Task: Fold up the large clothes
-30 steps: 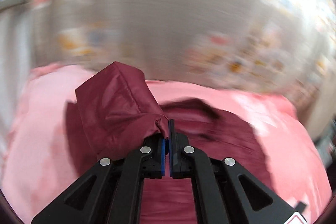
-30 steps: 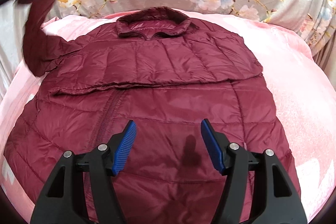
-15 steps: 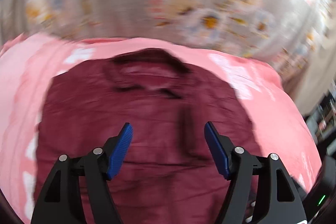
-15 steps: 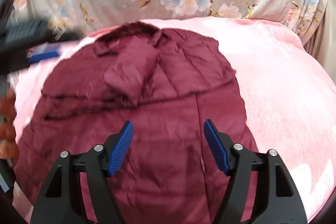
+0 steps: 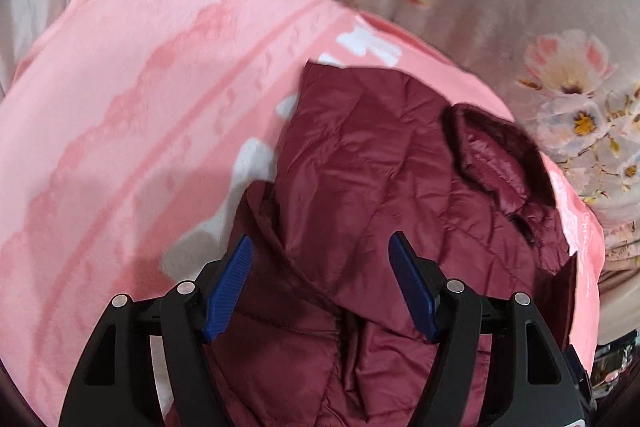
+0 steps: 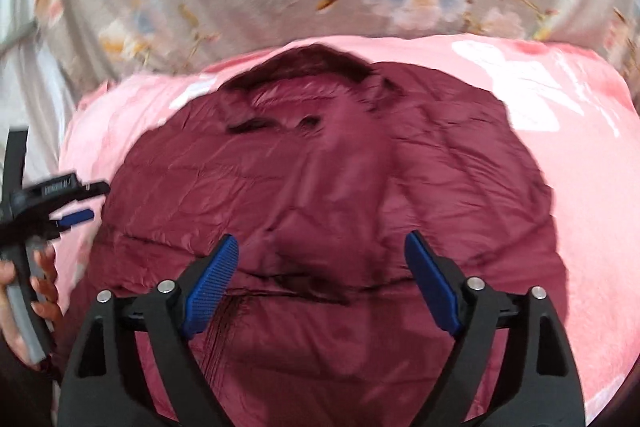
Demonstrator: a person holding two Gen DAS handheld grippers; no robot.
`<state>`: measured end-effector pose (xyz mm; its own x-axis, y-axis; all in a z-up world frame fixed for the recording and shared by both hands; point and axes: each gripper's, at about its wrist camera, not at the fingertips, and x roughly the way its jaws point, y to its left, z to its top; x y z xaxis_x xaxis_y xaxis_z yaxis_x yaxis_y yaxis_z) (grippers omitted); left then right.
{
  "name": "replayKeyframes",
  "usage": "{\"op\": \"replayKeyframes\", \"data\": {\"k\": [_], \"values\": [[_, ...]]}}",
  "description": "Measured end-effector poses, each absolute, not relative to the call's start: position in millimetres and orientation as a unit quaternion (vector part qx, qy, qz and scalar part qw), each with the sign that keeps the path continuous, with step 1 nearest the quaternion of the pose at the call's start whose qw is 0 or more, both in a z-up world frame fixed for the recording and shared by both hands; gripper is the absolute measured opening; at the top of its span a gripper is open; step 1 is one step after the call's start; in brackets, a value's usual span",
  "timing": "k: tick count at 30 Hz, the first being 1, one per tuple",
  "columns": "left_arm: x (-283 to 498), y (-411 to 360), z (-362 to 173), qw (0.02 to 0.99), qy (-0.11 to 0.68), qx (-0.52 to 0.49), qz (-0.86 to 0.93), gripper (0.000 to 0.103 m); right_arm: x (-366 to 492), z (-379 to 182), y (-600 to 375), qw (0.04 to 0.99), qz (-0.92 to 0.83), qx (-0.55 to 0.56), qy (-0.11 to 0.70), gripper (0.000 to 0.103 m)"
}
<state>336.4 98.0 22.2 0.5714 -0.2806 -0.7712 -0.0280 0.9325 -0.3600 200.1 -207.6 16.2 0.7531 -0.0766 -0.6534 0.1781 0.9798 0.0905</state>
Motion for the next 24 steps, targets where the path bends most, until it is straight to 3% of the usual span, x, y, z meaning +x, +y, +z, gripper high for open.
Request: {"op": "replayKeyframes", "data": {"k": [4, 10, 18, 20, 21, 22, 24], "values": [[341, 97, 9, 0.867, 0.468, -0.159, -0.065, 0.067, 208, 14, -225, 0.93, -0.14, 0.037, 0.337, 0.082], [341, 132, 12, 0.859, 0.462, -0.212, -0.062, 0.067, 181, 20, -304, 0.916, -0.176, 0.157, 0.323, 0.082], [357, 120, 3, 0.826, 0.49, -0.262, -0.1, 0.067, 200, 10, -310, 0.905, -0.12, 0.221, 0.344, 0.082], [359, 117, -1, 0.826, 0.492, -0.259, -0.09, 0.062, 207, 1, -308, 0.9, -0.119, 0.218, 0.359, 0.06], [359, 117, -1, 0.829, 0.49, -0.258, -0.085, 0.051, 208, -2, -308, 0.897, -0.115, 0.221, 0.366, 0.044], [360, 116, 1, 0.832, 0.487, -0.252, -0.083, 0.03, 211, -2, -309, 0.895, -0.111, 0.225, 0.369, 0.025], [363, 115, 6, 0.836, 0.486, -0.242, -0.087, 0.003, 211, 7, -310, 0.899, -0.102, 0.224, 0.363, 0.009]]}}
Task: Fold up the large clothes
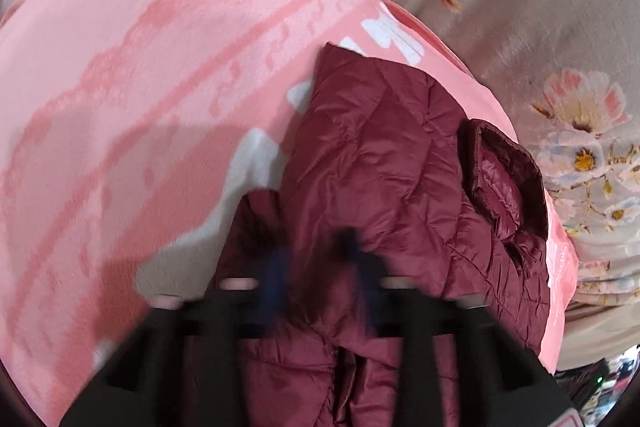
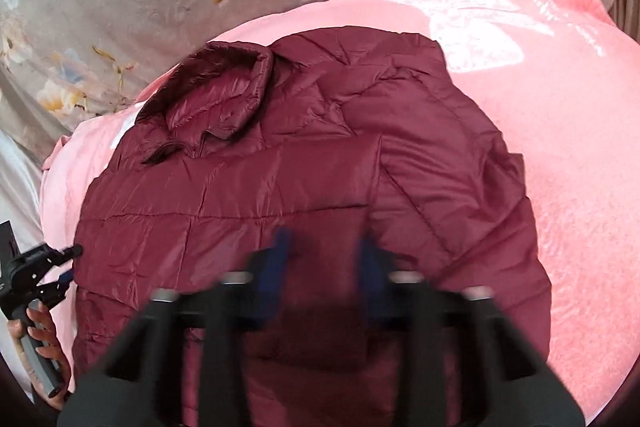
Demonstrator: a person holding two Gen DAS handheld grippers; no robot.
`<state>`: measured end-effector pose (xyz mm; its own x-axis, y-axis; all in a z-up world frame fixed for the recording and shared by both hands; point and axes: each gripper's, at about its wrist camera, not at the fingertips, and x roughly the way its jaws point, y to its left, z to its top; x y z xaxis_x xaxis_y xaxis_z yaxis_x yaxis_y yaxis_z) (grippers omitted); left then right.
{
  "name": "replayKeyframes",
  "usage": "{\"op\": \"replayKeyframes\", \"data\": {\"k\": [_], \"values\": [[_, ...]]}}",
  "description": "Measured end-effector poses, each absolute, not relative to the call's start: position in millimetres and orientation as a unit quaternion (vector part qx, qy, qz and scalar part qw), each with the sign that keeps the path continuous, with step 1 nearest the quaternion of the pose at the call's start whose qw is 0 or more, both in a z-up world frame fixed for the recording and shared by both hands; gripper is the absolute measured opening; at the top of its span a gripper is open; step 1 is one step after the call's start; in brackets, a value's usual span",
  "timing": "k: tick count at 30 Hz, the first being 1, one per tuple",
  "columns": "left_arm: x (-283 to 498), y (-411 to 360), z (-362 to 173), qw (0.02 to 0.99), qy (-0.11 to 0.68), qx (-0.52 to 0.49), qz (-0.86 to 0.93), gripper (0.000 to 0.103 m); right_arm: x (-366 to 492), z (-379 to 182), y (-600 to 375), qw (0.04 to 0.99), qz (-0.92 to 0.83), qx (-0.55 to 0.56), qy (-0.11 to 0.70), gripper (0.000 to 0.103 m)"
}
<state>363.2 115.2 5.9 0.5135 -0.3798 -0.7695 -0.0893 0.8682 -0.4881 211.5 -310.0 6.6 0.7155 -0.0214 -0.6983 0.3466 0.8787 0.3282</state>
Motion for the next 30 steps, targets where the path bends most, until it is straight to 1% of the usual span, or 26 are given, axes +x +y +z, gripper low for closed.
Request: {"op": "replayKeyframes", "data": {"k": [1, 4, 5, 7, 10, 14, 20, 21, 22, 23, 25, 27, 30], "values": [[363, 115, 9, 0.838, 0.483, -0.237, -0.089, 0.001, 208, 19, -308, 0.908, -0.097, 0.22, 0.344, 0.006], [354, 117, 30, 0.861, 0.454, -0.212, -0.092, 0.0, 195, 50, -300, 0.934, -0.092, 0.187, 0.291, 0.005], [349, 116, 36, 0.871, 0.442, -0.197, -0.086, 0.0, 193, 52, -297, 0.937, -0.099, 0.173, 0.287, 0.005], [347, 109, 33, 0.877, 0.444, -0.165, -0.079, 0.0, 199, 42, -293, 0.935, -0.116, 0.138, 0.306, 0.005], [352, 98, 14, 0.875, 0.463, -0.13, -0.062, 0.0, 214, 5, -294, 0.918, -0.136, 0.116, 0.353, 0.004], [354, 90, -11, 0.874, 0.47, -0.108, -0.054, 0.0, 221, -19, -295, 0.911, -0.137, 0.119, 0.369, 0.004], [348, 76, -12, 0.89, 0.451, -0.048, -0.041, 0.001, 222, -25, -291, 0.91, -0.137, 0.096, 0.38, 0.005], [347, 74, -11, 0.892, 0.45, -0.038, -0.036, 0.004, 222, -23, -291, 0.909, -0.139, 0.091, 0.382, 0.006], [344, 74, -7, 0.893, 0.449, -0.029, -0.03, 0.008, 221, -19, -290, 0.908, -0.145, 0.083, 0.383, 0.011], [341, 75, -3, 0.893, 0.448, -0.028, -0.031, 0.008, 218, -16, -290, 0.908, -0.152, 0.079, 0.382, 0.015], [334, 80, 8, 0.895, 0.444, -0.029, -0.035, 0.009, 207, -3, -292, 0.912, -0.167, 0.077, 0.367, 0.03], [327, 85, 26, 0.9, 0.432, -0.031, -0.041, 0.009, 195, 17, -294, 0.922, -0.172, 0.084, 0.336, 0.032], [323, 77, 53, 0.909, 0.413, -0.026, -0.052, 0.01, 198, 44, -288, 0.935, -0.146, 0.102, 0.306, 0.033]]}}
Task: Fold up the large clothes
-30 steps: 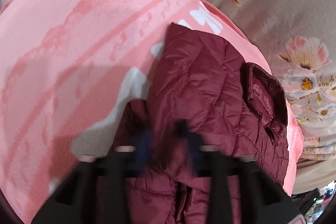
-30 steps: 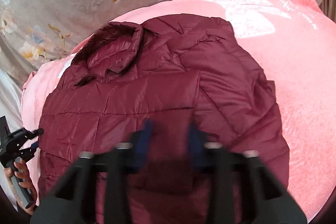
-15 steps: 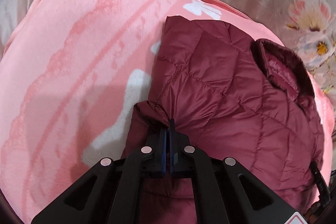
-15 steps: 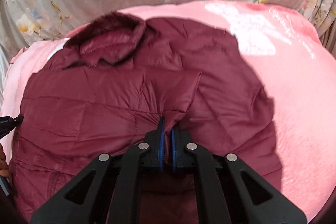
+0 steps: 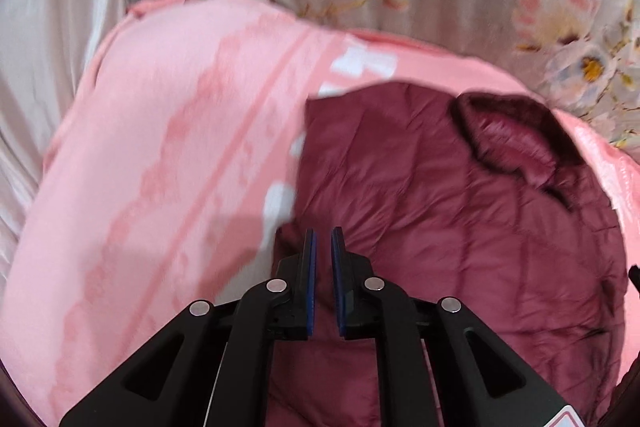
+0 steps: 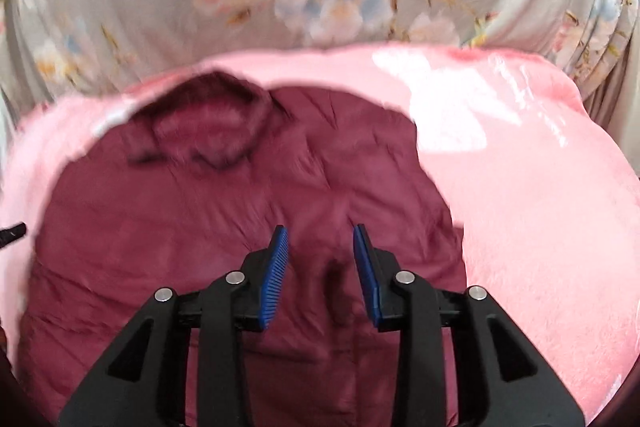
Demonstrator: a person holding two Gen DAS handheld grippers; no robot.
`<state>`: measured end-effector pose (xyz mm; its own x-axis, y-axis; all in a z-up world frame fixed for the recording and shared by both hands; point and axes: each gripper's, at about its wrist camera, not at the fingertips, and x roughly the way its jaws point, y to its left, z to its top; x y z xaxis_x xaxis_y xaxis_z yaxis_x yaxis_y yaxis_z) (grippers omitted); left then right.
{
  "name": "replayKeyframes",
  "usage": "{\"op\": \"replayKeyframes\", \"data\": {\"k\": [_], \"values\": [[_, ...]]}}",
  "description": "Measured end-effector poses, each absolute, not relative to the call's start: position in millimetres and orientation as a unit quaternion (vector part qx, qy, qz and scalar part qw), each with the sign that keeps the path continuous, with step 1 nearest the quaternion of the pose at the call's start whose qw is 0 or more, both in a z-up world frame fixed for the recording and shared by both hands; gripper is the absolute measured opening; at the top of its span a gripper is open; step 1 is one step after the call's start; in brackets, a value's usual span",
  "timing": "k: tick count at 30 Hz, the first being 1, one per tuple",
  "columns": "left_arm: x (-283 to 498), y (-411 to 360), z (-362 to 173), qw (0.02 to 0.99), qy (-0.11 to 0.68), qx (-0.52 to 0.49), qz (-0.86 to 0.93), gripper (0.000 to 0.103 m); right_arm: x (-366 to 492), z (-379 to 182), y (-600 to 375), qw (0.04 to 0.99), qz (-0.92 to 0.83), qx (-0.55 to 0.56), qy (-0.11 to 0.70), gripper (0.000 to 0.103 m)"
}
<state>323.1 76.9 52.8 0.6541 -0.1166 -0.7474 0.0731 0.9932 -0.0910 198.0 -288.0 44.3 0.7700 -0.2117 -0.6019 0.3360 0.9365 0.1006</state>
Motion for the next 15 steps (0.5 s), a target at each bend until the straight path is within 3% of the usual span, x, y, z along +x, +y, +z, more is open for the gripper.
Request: {"op": "replayKeyframes", "data": {"k": [4, 11, 15], "values": [[330, 38, 72, 0.912, 0.402, -0.019, -0.08, 0.025, 228, 47, -261, 0.939, -0.103, 0.092, 0.314, 0.033], [348, -32, 22, 0.889, 0.446, 0.026, -0.099, 0.026, 263, -6, -223, 0.923, -0.079, 0.054, 0.372, 0.032], [344, -37, 5, 0.899, 0.427, 0.043, -0.092, 0.027, 260, -21, -223, 0.923, -0.075, 0.052, 0.373, 0.033]]}}
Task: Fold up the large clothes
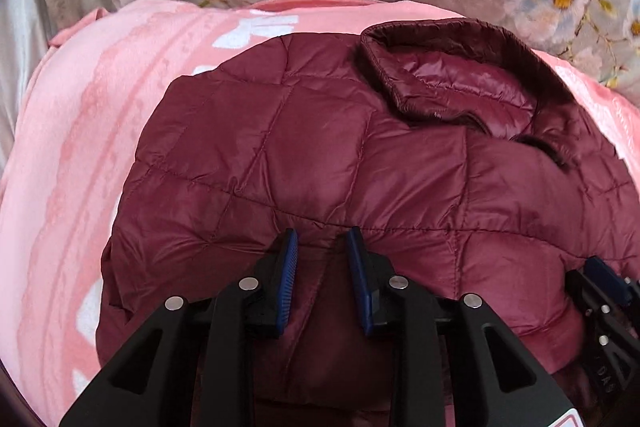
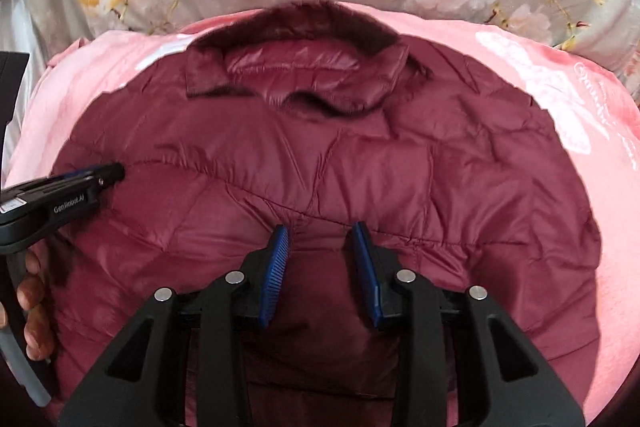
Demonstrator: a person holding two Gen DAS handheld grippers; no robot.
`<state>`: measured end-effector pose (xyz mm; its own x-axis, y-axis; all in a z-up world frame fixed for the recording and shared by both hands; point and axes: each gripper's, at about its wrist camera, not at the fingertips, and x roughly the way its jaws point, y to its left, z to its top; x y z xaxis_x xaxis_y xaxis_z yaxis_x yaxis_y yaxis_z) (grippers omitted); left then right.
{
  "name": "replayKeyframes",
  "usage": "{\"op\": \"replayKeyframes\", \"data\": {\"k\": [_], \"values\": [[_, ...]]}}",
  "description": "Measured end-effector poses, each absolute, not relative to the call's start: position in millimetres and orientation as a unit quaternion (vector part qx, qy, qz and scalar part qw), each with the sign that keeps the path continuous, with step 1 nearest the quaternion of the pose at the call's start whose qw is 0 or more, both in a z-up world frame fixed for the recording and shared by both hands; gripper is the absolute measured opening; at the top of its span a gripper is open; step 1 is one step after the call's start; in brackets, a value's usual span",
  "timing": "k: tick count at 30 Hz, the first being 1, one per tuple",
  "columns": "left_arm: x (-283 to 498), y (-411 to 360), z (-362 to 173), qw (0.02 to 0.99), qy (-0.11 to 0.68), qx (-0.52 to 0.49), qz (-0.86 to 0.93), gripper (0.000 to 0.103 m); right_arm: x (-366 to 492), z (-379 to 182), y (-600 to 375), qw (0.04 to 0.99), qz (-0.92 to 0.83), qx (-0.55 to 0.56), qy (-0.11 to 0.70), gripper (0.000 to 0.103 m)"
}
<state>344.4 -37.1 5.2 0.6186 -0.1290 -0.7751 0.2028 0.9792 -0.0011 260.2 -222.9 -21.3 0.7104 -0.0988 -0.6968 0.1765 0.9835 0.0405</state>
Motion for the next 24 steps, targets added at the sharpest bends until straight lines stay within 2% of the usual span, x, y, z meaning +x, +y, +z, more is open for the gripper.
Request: {"op": "replayKeyframes", "data": {"k": [20, 24], "values": [[338, -52, -3, 0.91, 0.399, 0.089, -0.063, 0.028, 259, -24, -222, 0.923, -0.083, 0.04, 0.373, 0.036], [337, -50, -1, 0.91, 0.401, 0.079, -0.069, 0.029, 257, -20, -227, 0.925, -0.07, 0.057, 0.37, 0.046]]}}
